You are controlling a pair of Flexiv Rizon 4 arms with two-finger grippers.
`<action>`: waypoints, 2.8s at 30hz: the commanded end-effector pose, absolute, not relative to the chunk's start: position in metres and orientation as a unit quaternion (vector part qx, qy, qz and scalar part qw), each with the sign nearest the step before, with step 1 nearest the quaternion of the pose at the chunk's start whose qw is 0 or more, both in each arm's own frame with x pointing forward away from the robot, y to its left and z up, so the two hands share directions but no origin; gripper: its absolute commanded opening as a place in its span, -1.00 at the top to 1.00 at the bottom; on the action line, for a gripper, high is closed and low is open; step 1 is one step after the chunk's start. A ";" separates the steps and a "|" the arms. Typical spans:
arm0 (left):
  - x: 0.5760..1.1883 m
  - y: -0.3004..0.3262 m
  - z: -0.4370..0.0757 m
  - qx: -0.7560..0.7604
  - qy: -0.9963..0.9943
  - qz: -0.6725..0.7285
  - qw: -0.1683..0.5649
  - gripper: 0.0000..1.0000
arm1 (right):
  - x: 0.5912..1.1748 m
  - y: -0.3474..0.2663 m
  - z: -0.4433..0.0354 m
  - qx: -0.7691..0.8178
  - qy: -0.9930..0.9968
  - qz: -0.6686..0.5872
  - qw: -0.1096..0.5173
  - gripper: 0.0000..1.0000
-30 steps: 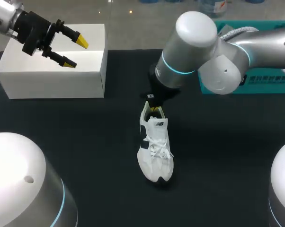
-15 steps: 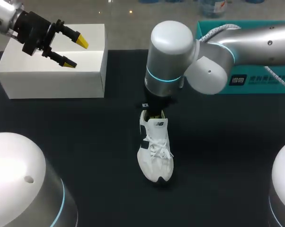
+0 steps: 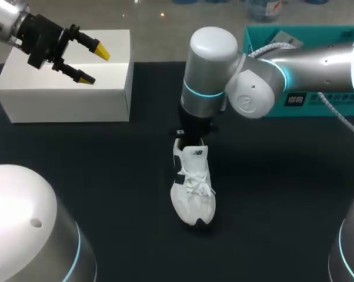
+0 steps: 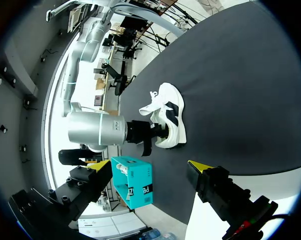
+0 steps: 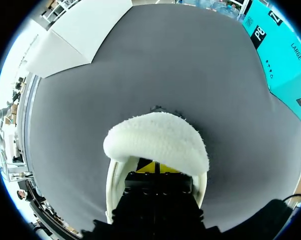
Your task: Take the shoe out of the shoebox, open the shoe tongue, remove and reinsert the insole, then place the shoe into the shoebox
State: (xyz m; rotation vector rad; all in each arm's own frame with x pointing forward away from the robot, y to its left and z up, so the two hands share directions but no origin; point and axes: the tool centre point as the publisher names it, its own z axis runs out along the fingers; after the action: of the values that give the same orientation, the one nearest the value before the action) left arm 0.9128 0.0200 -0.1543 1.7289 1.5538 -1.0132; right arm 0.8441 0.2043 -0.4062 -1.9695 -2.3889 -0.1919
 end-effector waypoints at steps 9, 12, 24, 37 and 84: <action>0.913 0.020 -0.154 0.652 0.585 -0.381 0.297 -1.00 | 0.834 0.202 -0.376 -0.637 -0.771 -0.016 0.020 1.00; 0.913 0.020 -0.154 0.652 0.585 -0.381 0.297 -1.00 | 0.831 0.199 -0.380 -0.639 -0.768 -0.006 0.029 1.00; 0.913 0.020 -0.154 0.652 0.585 -0.381 0.297 -1.00 | 0.825 0.199 -0.414 -0.645 -0.762 0.022 0.061 1.00; 0.913 0.020 -0.154 0.652 0.585 -0.381 0.297 -1.00 | 0.819 0.197 -0.367 -0.641 -0.761 0.060 0.082 1.00; 0.913 0.020 -0.154 0.652 0.585 -0.381 0.297 -1.00 | 0.784 0.202 -0.347 -0.643 -0.742 0.146 0.120 -1.00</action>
State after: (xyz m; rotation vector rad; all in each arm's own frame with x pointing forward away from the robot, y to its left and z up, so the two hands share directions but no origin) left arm 0.9128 0.0199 -0.1543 1.7289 1.5538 -1.0133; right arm 0.7886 0.2022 -0.3471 -1.8761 -2.1667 0.4336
